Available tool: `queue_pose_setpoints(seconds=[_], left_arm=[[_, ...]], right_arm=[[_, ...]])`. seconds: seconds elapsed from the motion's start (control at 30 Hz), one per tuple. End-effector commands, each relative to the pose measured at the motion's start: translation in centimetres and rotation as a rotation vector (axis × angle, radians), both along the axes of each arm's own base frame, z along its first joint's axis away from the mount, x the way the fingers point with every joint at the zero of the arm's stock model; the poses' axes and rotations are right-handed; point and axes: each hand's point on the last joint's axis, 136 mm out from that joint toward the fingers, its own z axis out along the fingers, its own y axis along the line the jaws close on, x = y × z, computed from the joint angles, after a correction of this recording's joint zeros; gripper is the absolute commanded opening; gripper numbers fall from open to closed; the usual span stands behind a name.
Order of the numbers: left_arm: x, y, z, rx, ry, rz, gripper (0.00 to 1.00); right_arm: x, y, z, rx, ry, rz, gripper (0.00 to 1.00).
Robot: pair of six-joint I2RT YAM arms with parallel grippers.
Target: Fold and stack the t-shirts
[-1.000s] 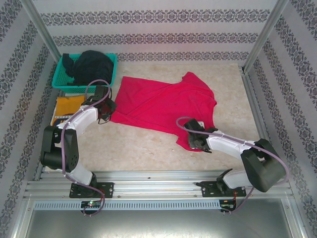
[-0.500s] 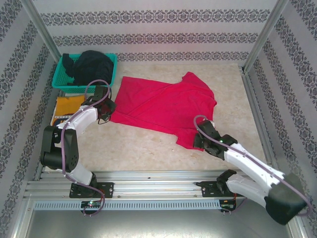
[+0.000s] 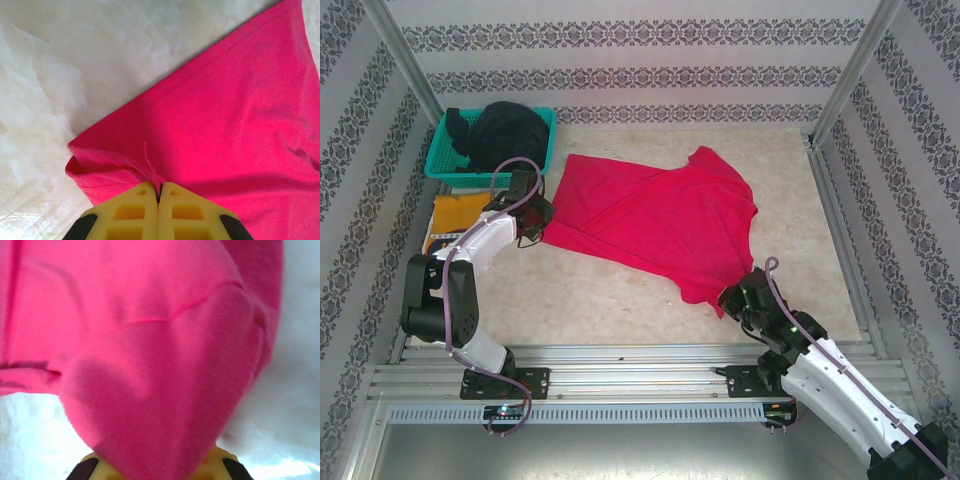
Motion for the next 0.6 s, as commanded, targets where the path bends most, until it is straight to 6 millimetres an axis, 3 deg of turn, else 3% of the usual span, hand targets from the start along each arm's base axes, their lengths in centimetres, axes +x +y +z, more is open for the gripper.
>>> queue_pose_setpoints(seconds=[0.0,0.27,0.57], left_arm=[[0.5,0.5,1.6,0.009,-0.037,-0.005,0.0],[1.8,1.2,2.4,-0.012,-0.06,0.009,0.0],[5.8,2.0,5.2,0.002,-0.107,-0.01,0.0]], right_arm=[[0.0,0.3,-0.2,0.07,0.018,-0.061,0.0],[4.5,-0.5,5.9,0.092,-0.119,-0.077,0.0],[9.1,-1.8,7.7,0.085,-0.074,-0.085,0.0]])
